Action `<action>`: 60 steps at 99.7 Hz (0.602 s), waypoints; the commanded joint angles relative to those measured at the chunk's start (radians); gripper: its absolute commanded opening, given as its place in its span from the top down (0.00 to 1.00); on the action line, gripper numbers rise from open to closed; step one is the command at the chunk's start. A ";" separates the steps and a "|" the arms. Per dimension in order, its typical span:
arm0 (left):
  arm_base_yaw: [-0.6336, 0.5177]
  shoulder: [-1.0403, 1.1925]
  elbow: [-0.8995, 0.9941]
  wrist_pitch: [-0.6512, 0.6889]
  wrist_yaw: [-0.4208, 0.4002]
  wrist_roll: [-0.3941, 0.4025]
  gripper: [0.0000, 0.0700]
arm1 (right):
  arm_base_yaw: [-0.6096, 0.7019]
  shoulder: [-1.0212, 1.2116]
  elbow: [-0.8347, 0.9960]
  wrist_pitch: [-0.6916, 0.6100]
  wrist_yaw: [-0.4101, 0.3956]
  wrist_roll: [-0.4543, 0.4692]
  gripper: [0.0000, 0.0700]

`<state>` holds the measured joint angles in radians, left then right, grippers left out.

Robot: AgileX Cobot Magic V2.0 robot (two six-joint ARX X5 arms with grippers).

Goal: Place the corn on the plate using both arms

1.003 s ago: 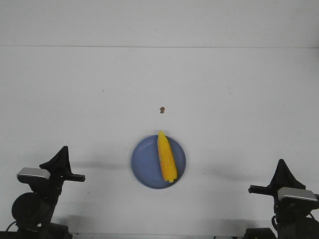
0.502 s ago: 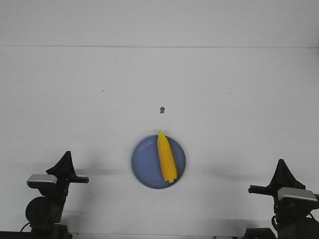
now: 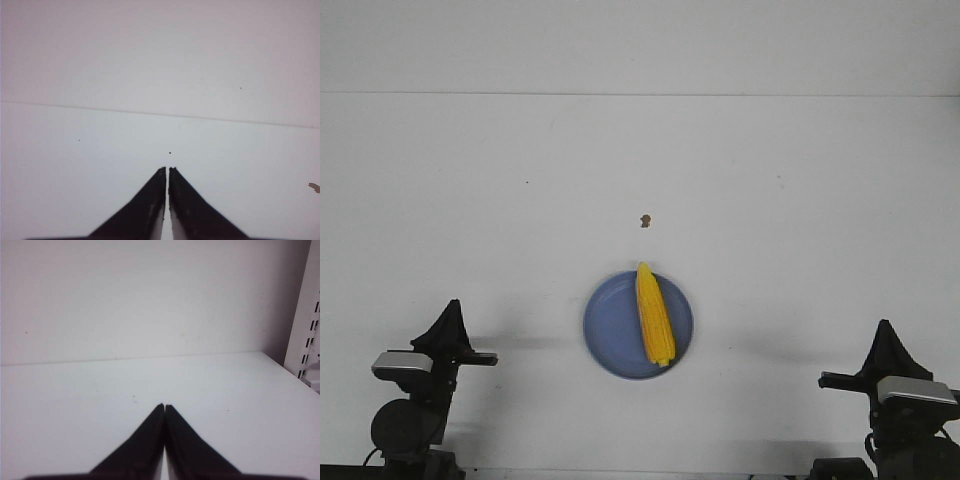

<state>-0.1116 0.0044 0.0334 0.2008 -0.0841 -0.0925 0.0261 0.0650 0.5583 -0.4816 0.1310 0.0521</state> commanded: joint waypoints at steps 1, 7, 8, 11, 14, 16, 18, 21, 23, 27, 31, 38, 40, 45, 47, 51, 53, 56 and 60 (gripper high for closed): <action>0.000 -0.001 -0.019 0.010 -0.005 -0.002 0.98 | 0.001 0.001 0.005 0.010 0.001 -0.004 1.00; 0.000 -0.001 -0.019 0.009 -0.005 -0.002 0.98 | 0.001 0.001 0.005 0.010 0.001 -0.004 1.00; 0.000 -0.001 -0.019 0.009 -0.005 -0.002 0.98 | 0.001 0.001 0.005 0.010 0.001 -0.004 1.00; 0.000 -0.001 -0.019 0.010 -0.005 -0.002 0.98 | 0.001 0.001 0.005 0.010 0.001 -0.004 1.00; 0.000 -0.001 -0.019 0.010 -0.005 -0.002 0.98 | 0.001 0.001 0.005 0.010 0.001 -0.004 1.00; 0.000 -0.001 -0.019 0.009 -0.005 -0.002 0.98 | 0.001 0.001 0.005 0.010 0.001 -0.004 1.00; 0.000 -0.001 -0.019 0.009 -0.005 -0.002 0.98 | 0.001 0.001 0.005 0.010 0.001 -0.004 1.00; 0.000 -0.001 -0.019 0.009 -0.005 -0.002 0.98 | 0.001 0.001 0.005 0.010 0.001 -0.004 1.00; 0.000 -0.001 -0.019 0.010 -0.005 -0.002 0.98 | 0.001 0.001 0.005 0.010 0.001 -0.004 1.00; 0.000 -0.001 -0.019 0.010 -0.005 -0.002 0.98 | 0.001 0.001 0.005 0.010 0.001 -0.004 1.00; 0.000 -0.001 -0.019 0.010 -0.005 -0.002 0.98 | 0.001 0.001 0.005 0.010 0.001 -0.004 1.00; 0.000 -0.001 -0.019 0.010 -0.005 -0.002 0.98 | 0.001 0.001 0.005 0.010 0.001 -0.004 1.00; 0.000 -0.001 -0.019 0.010 -0.005 -0.002 0.98 | 0.001 0.001 0.005 0.010 0.001 -0.004 1.00; 0.000 -0.001 -0.019 0.010 -0.005 -0.002 0.98 | 0.001 0.001 0.005 0.010 0.001 -0.004 1.00; 0.000 -0.001 -0.019 0.010 -0.005 -0.002 0.98 | 0.001 0.001 0.005 0.010 0.001 -0.004 1.00; 0.000 -0.001 -0.019 0.010 -0.005 -0.002 0.98 | 0.001 0.001 0.001 0.018 0.001 -0.004 1.00; 0.000 -0.001 -0.019 0.010 -0.005 -0.002 0.98 | 0.001 0.001 -0.003 0.027 -0.001 -0.004 1.00; 0.000 -0.001 -0.019 0.010 -0.005 -0.002 0.98 | 0.001 0.000 -0.007 0.032 0.001 -0.007 1.00; 0.000 -0.001 -0.019 0.010 -0.005 -0.002 0.98 | 0.001 0.000 -0.014 0.042 0.010 -0.034 1.00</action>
<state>-0.1116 0.0044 0.0334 0.2008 -0.0841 -0.0921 0.0261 0.0650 0.5522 -0.4591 0.1329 0.0502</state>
